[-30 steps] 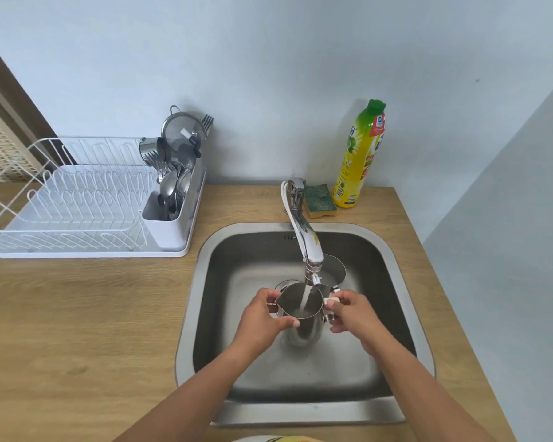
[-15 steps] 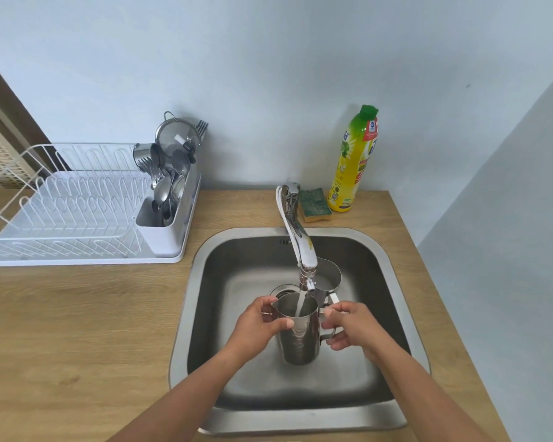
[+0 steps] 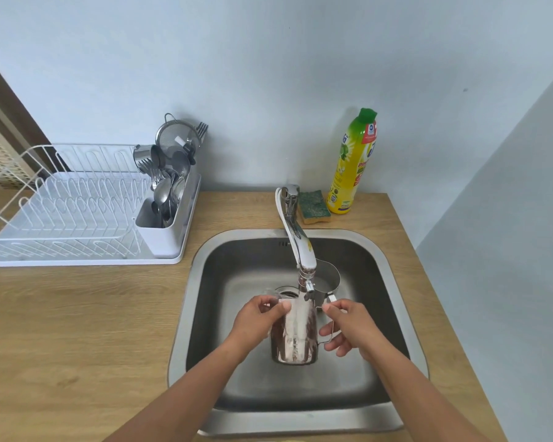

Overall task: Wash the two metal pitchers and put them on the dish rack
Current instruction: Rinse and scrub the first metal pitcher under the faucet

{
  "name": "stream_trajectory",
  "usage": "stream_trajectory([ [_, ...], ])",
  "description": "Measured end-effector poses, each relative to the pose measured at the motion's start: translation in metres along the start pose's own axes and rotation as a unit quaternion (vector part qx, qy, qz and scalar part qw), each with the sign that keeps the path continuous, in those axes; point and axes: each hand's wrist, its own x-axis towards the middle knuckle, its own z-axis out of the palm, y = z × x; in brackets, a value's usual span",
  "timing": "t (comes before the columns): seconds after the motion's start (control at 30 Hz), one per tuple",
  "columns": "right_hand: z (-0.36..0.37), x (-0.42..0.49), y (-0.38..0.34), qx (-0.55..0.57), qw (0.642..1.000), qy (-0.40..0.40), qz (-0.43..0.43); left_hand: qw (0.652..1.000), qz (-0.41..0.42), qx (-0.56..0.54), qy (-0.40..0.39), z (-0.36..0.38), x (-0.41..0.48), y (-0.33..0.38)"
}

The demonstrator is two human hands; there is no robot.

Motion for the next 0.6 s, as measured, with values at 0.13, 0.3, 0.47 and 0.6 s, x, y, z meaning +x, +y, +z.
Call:
stream_trajectory([
  [0.13, 0.002, 0.001, -0.002, -0.018, 1.000, -0.003, 0.010, 1.000, -0.026, -0.006, -0.006, -0.002, 0.005, 0.003],
  [0.3, 0.004, 0.003, -0.004, -0.049, 0.999, 0.005, 0.019, 0.995, -0.082, -0.002, -0.051, -0.005, 0.010, 0.007],
  [0.47, 0.003, 0.008, -0.011, -0.069, 0.997, 0.017, 0.034, 0.988, -0.144, -0.012, -0.054, -0.004, 0.011, 0.008],
  [0.6, 0.007, 0.011, -0.017, -0.073, 0.995, 0.018, 0.062, 0.984, -0.166, -0.009, -0.066, -0.001, 0.006, 0.010],
])
